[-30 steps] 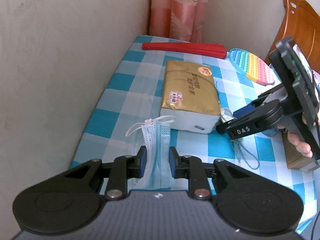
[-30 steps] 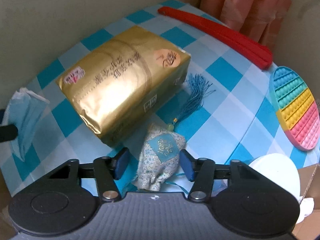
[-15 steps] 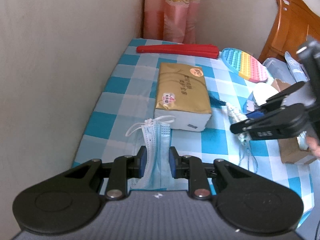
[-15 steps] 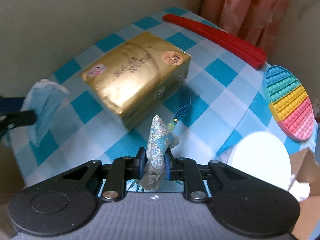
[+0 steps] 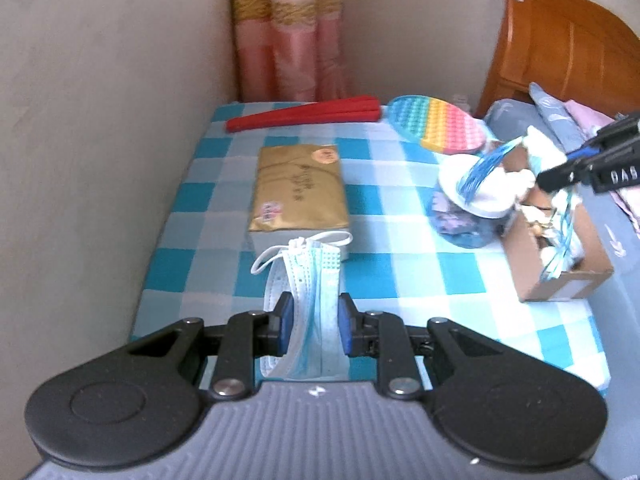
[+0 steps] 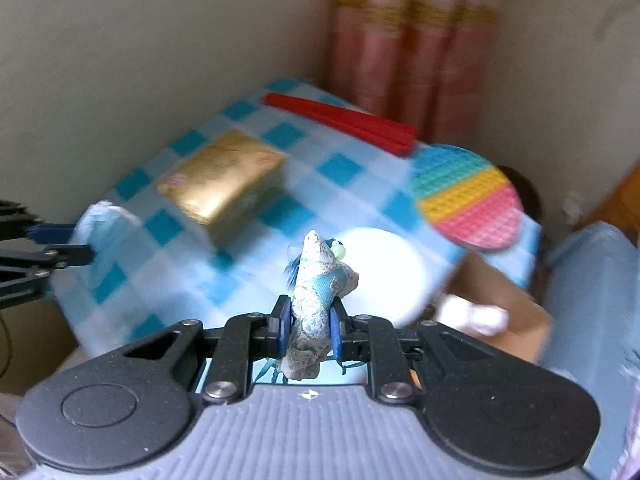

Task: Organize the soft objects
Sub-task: 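Carry both items to the box and release them inside with both tools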

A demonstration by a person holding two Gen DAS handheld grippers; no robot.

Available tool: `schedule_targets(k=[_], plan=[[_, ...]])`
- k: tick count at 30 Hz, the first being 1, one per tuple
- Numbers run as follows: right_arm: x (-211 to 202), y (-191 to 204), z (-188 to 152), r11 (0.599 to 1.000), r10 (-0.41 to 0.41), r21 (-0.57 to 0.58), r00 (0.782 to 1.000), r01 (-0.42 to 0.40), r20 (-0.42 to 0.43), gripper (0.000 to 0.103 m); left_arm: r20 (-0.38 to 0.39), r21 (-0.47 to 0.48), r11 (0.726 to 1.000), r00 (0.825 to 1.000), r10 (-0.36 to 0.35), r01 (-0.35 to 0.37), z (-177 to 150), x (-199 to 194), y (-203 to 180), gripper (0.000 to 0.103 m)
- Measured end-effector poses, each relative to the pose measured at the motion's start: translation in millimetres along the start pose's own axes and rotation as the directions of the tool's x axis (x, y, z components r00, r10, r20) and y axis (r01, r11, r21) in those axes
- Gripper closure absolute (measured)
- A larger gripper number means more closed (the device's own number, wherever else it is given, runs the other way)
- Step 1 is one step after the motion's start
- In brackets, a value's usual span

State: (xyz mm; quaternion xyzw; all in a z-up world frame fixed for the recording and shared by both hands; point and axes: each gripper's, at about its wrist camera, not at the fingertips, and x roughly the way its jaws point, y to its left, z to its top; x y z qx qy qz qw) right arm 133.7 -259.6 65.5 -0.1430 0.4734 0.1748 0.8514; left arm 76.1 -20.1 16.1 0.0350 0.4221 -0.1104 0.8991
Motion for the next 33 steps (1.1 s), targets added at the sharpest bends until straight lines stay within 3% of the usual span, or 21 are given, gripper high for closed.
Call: schedule_targets(k=[6,15,21,26,31,33], plan=[[-12,-50,-18,0.988,-0.127,0.083,0.992,0.129,-0.026,0.080,0.017,0.045,0.999,1.000,-0.024,0.023,5,-6,-21,0.081],[33,-102,-32,0.957,-0.219,0.167,0.968,0.238,-0.125,0.078,0.018,0.092,0.994,0.998,-0.058,0.056,19,-5,-45,0.081],[55,-115,-35,0.959,-0.193,0.181,0.970,0.219,-0.150,0.046,0.013,0.132,0.987,0.996,-0.093,0.090,34,0,-66,0.081],[42,-109,-40,0.973,-0.136,0.172,0.985,0.154,-0.110,0.030,-0.008,0.159,0.975,0.988,-0.154,0.153,48,10,-88,0.081],[21,-84,-57,0.989,-0.079,0.121,0.995,0.086,-0.062,0.022,-0.024,0.178,0.959,0.975,-0.221,0.222,66,20,-114,0.081],[12,-72,-68,0.992,-0.056,0.109,0.998,0.059,-0.035,0.013,-0.035,0.185,0.950,0.968,-0.249,0.251,73,25,-126,0.081]])
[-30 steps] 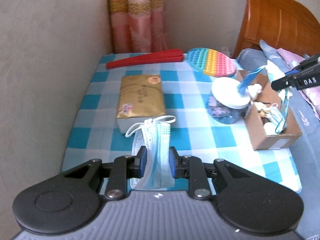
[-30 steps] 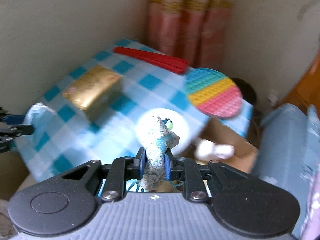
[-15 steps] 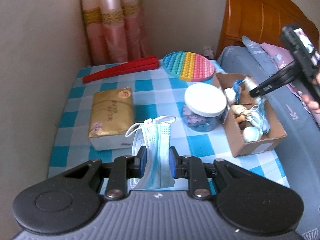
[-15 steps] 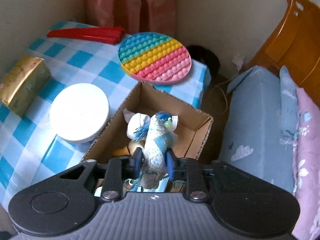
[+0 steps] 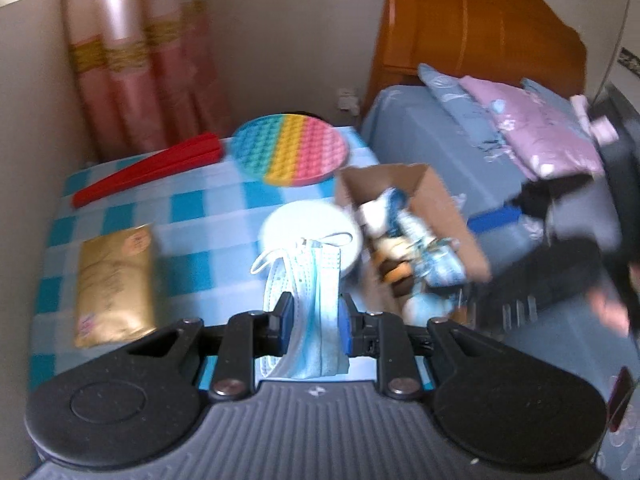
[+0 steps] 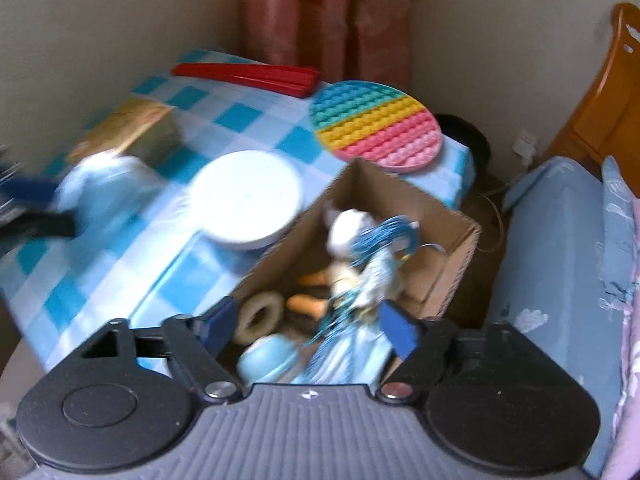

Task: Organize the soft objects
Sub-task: 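Carry both items to the box and release them inside with both tools, then withdraw both tools from the box back over the table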

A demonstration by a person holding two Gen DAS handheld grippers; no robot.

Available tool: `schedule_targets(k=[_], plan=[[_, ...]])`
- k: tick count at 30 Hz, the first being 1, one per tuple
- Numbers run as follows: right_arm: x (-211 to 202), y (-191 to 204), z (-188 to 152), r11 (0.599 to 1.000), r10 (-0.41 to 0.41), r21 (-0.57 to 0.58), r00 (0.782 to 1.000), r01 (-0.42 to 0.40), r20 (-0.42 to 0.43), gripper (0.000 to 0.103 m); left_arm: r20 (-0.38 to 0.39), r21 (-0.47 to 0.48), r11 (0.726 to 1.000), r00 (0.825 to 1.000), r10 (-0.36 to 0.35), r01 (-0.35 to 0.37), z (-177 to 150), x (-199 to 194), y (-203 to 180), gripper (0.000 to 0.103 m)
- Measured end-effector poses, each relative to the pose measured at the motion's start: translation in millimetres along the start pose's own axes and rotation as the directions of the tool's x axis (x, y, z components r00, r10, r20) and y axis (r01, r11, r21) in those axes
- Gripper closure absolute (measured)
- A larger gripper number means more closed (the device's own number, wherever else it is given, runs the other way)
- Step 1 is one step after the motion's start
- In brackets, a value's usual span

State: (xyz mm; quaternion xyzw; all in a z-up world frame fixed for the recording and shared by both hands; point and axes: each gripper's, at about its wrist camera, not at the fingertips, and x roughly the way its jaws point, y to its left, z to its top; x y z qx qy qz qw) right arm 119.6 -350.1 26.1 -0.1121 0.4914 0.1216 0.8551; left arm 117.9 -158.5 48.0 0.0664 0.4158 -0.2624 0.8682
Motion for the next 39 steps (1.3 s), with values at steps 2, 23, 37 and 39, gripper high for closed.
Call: schedule_targets(k=[2,23,37,39], plan=[[-7,9,-14,1.000,0.020,-0.011,1.000,-0.020,0.016,0.013,-0.003,0.012,1.000,1.000,-0.027,0.027,8,8,-9,0.081],[-13,15,-65,0.995,0.023,0.101,0.999,-0.026,0.031,0.012,0.087,-0.102,0.990,0.992,-0.089,0.098,36,67,-34,0.008],[-9,37,-68,0.921,-0.180,0.352,0.984,0.168,0.003,0.005,0.178,0.077,0.953,0.944,0.276,-0.294,-44,3,-25,0.001],[-11,42,-71,0.899,-0.221,0.389,0.975,0.203,0.002,0.005,0.138,0.052,0.956,0.950,0.280,-0.289,-49,0,-21,0.001]])
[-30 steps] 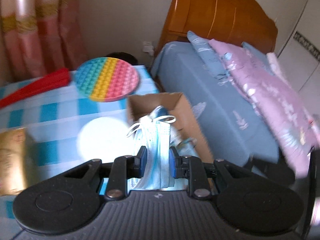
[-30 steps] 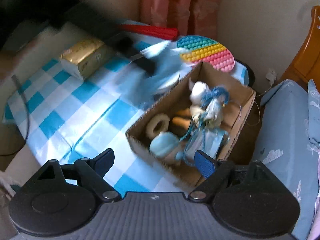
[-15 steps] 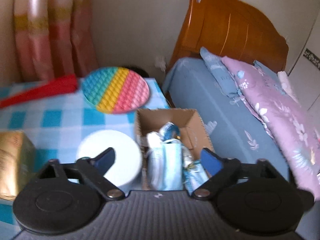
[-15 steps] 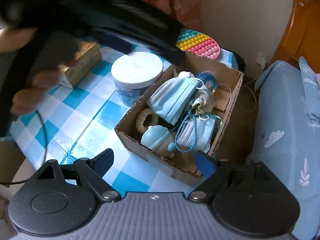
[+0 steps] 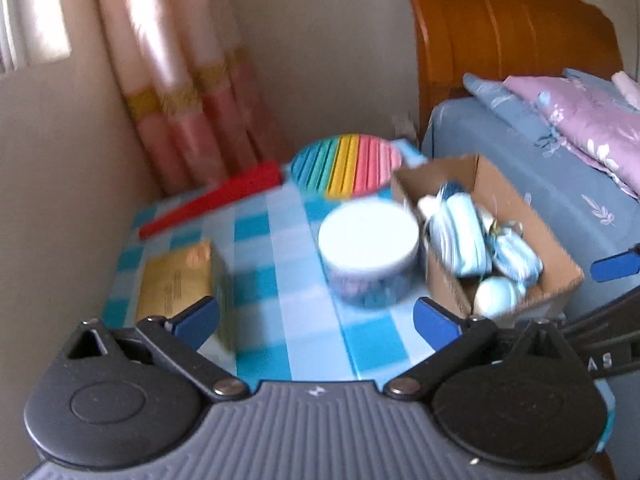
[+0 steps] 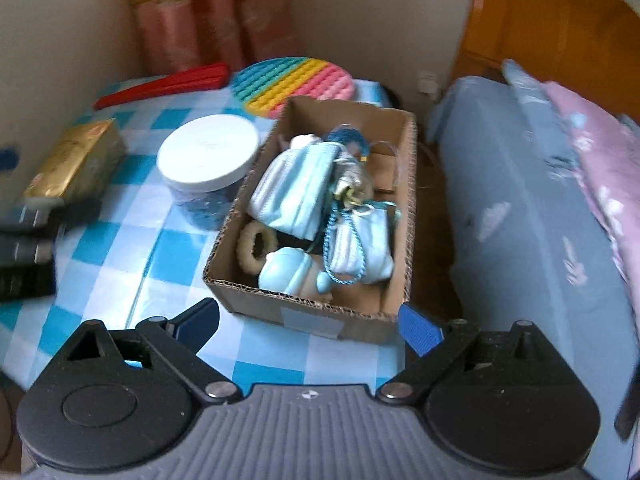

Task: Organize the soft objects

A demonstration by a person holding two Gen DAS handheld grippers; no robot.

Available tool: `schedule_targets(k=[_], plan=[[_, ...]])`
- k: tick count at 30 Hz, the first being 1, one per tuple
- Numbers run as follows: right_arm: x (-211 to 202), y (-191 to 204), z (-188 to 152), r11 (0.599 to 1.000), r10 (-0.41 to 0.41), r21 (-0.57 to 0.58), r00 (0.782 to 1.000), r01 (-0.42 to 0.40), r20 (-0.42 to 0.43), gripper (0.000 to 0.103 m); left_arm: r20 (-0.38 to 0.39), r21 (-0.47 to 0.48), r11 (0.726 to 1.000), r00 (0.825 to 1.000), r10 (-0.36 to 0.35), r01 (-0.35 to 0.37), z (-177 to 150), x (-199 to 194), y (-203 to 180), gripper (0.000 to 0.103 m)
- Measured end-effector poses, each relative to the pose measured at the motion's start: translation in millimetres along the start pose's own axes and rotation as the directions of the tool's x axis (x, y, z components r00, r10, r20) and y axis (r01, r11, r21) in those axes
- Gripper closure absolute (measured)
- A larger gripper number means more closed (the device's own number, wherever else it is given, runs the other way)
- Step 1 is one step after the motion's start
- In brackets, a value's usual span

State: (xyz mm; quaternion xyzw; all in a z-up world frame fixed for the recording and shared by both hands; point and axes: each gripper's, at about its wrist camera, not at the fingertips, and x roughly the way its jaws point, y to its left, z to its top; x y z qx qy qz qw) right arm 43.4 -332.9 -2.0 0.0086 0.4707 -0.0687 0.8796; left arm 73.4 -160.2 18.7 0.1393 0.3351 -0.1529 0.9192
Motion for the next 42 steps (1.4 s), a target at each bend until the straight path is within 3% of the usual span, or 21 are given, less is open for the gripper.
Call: schedule_targets(k=[6,11,19,42], plan=[[-13,7,-10,0.996,-0.003,0.091,1.000,0.002,0.011,0.004,-0.069,-0.023,1.000,0.998,0.003,-0.005,-12,-8,8,0.001],[-23,13,-10,0.993,-0.061,0.105,0.997,0.056,0.048,0.001,-0.090,-0.041,0.999,0.996,-0.001,-0.002,-16,-12,10,0.001],[-28,11,-12,0.991,-0.048,0.125,0.997,0.041,0.057,0.000,-0.117,-0.084,0.996,0.993,-0.011,0.002,-15,-9,13,0.001],[-31,11,-13,0.991,-0.037,0.128,0.998,0.030,0.060,0.000,-0.121,-0.092,0.996,0.993,-0.007,-0.004,-14,-10,12,0.001]])
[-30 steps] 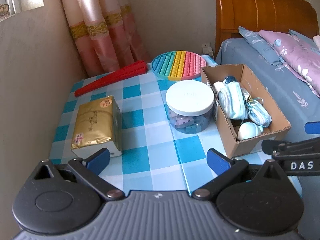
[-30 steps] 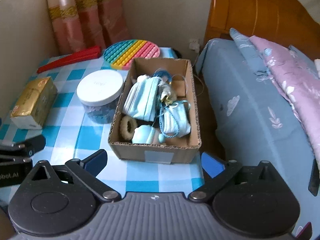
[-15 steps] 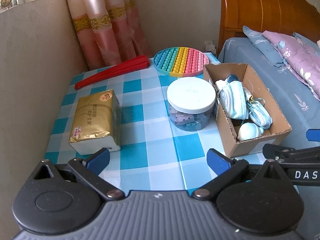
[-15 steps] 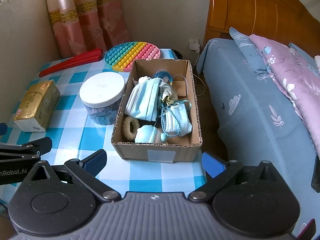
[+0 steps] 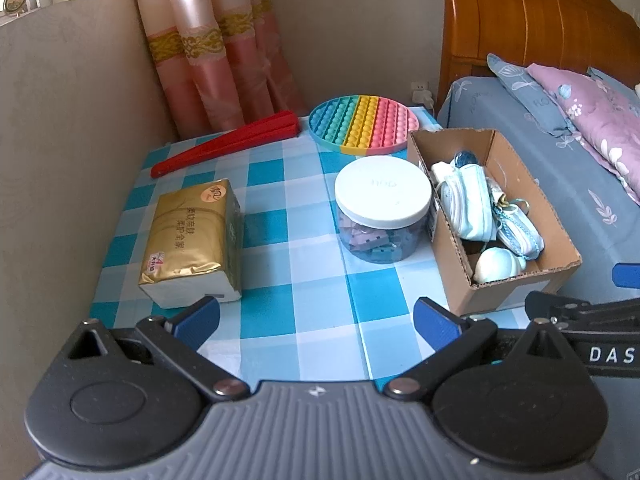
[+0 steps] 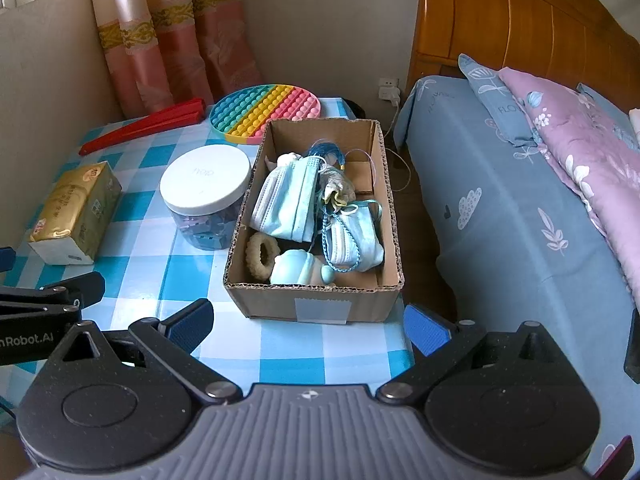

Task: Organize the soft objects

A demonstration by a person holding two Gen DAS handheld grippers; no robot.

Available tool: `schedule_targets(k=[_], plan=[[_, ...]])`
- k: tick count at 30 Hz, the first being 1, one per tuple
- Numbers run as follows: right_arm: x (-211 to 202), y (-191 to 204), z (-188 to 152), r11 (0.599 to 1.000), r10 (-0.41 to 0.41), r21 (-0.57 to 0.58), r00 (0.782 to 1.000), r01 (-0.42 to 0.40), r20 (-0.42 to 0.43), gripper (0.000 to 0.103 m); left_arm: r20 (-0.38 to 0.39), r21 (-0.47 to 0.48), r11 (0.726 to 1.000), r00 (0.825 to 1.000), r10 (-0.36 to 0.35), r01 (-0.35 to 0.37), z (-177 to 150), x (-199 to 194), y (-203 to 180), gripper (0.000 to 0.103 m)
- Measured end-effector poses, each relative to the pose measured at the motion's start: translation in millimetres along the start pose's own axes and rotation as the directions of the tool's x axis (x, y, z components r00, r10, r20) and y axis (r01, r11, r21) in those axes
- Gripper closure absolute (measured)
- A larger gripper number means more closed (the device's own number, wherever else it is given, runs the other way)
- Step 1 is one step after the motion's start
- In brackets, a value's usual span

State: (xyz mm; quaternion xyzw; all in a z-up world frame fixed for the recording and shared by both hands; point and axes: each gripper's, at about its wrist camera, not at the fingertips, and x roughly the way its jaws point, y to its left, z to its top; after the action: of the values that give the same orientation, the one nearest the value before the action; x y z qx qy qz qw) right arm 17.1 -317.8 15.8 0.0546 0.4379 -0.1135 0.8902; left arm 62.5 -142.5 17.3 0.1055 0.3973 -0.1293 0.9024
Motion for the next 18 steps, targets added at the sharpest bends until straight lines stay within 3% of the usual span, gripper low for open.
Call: schedule_targets(k=[18], plan=[[-5.8,2.3,-3.3,1.000,-0.001,-0.002,1.000,0.001,0.011,0.000,0.000,-0.005,1.000,1.000,0.003,-0.003,-1.6,-2.0,-1.0,0.001]])
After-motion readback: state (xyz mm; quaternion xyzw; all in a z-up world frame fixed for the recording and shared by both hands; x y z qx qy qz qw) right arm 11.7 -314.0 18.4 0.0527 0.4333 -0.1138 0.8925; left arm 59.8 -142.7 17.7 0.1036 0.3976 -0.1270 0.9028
